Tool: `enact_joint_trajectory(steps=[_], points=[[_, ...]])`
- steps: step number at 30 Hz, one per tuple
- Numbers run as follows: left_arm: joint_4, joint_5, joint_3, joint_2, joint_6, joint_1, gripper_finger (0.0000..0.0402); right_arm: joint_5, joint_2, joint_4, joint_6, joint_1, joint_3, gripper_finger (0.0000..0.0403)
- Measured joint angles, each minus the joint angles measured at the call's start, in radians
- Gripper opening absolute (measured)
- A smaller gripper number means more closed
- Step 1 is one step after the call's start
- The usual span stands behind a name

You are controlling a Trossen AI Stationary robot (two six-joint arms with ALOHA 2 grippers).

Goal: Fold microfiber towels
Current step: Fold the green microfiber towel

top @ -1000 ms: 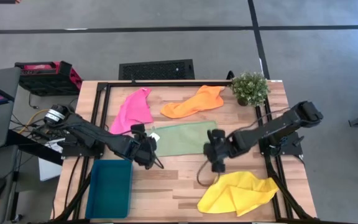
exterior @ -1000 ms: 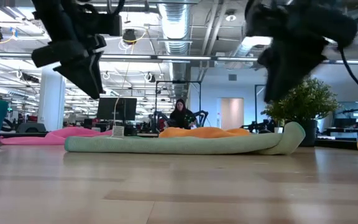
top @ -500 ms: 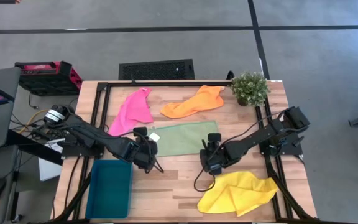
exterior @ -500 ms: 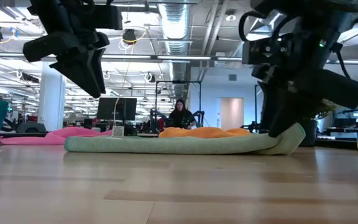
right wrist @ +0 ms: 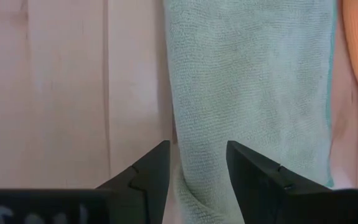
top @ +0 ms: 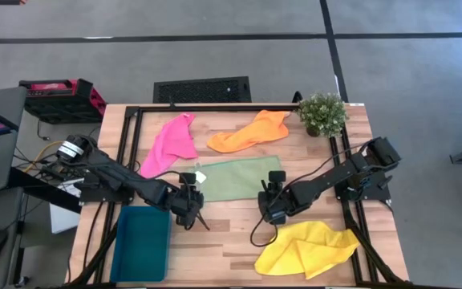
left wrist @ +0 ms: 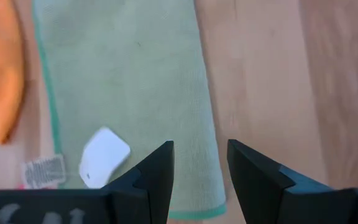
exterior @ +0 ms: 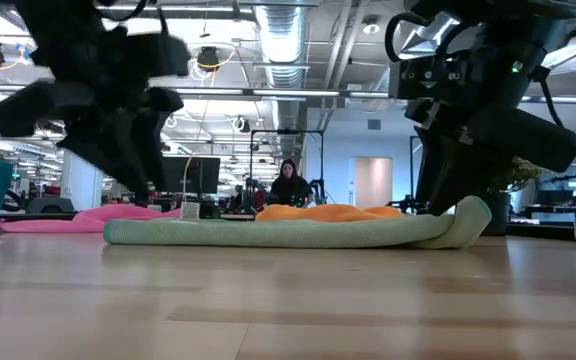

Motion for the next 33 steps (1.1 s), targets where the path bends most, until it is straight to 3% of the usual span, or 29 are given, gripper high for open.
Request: enact_joint_trajectory(steps=[14,19,25,29,33], points=[[0.080,0.022,-0.083,0.020,-0.015,0.009,0.0143,0.000,0.000,0.003,0.017,0.000,0.000,0.0178],[0.129,0.053,-0.076,0.102,0.010,0.024,0.0143,0.000,0.000,0.007,0.017,0.000,0.000,0.0176],[0.071,0.048,-0.033,0.143,0.008,0.029,0.0139,0.000,0.000,0.005,0.017,0.000,0.000,0.0174],[-0.006,0.055,0.014,0.143,0.007,0.030,0.0104,-0.001,0.000,0.004,0.017,0.000,0.000,0.0173],[-0.089,0.046,0.065,0.146,-0.023,0.041,0.0035,-0.002,-0.016,-0.003,0.018,0.003,-0.001,0.0173]])
